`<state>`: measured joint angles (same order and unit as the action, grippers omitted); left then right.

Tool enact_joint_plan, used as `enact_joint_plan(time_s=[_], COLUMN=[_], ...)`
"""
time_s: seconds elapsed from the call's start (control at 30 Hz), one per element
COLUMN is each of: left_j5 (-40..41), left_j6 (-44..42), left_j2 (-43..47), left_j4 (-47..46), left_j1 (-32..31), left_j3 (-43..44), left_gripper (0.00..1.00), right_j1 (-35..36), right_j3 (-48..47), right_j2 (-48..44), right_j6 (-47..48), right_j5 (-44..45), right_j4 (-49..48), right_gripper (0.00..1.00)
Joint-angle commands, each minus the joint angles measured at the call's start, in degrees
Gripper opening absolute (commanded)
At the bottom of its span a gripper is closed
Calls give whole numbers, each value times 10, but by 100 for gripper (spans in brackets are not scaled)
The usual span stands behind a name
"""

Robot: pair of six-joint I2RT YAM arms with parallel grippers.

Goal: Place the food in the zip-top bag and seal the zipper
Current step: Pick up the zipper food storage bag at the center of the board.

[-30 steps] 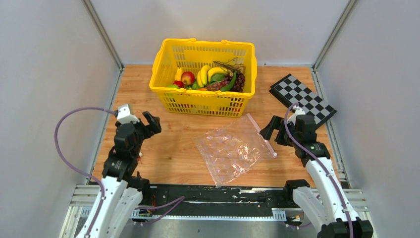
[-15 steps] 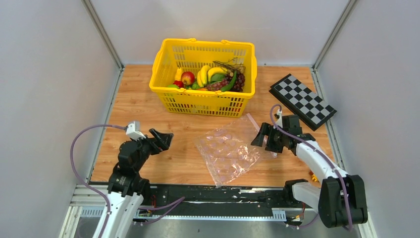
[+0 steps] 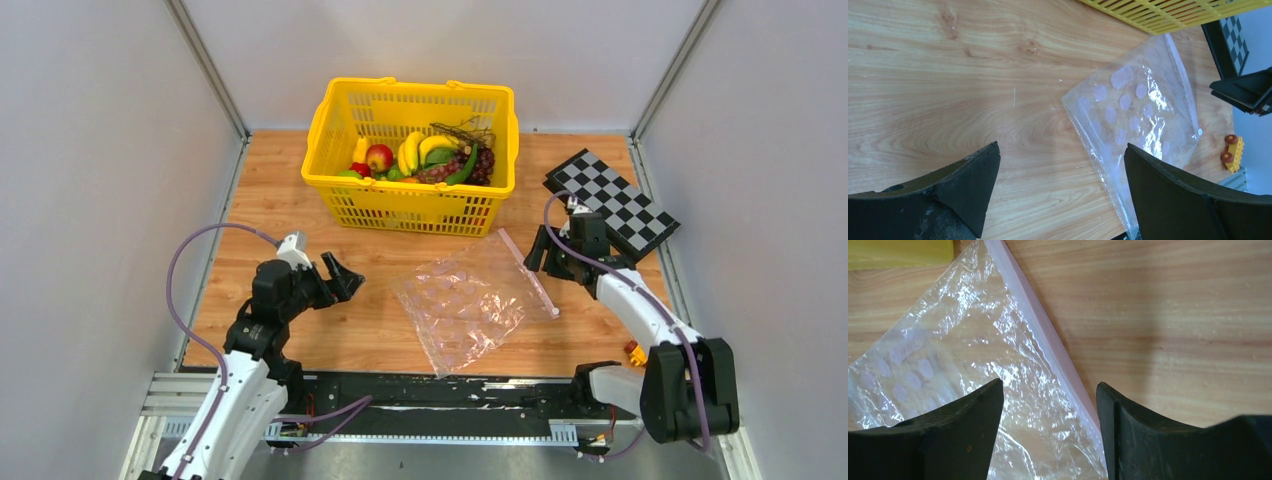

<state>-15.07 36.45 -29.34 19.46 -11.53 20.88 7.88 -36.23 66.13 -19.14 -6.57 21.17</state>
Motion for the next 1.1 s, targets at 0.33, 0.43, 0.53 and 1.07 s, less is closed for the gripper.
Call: enact_joint_plan(time_s=[0.33,0.43,0.53,1.07], left_j5=[-31,-32,-35,19], left_j6=[-20,-20,-21,-39], left_j2=[14,11,8,-49], left_j4=[-21,-22,-27,-43], left_j1=[2,2,2,-105], left_j3=[14,16,20,41], left_gripper=[100,100,99,93], right_j1=[-2,-2,-3,10], right_j3=[-11,9,24,87], right_j2=[128,112,104,14], right_j6=[46,37,32,-7], right_j5=[-89,-108,-120,-275], right_j4=[-97,-114,-119,-171], right_gripper=[48,37,31,0])
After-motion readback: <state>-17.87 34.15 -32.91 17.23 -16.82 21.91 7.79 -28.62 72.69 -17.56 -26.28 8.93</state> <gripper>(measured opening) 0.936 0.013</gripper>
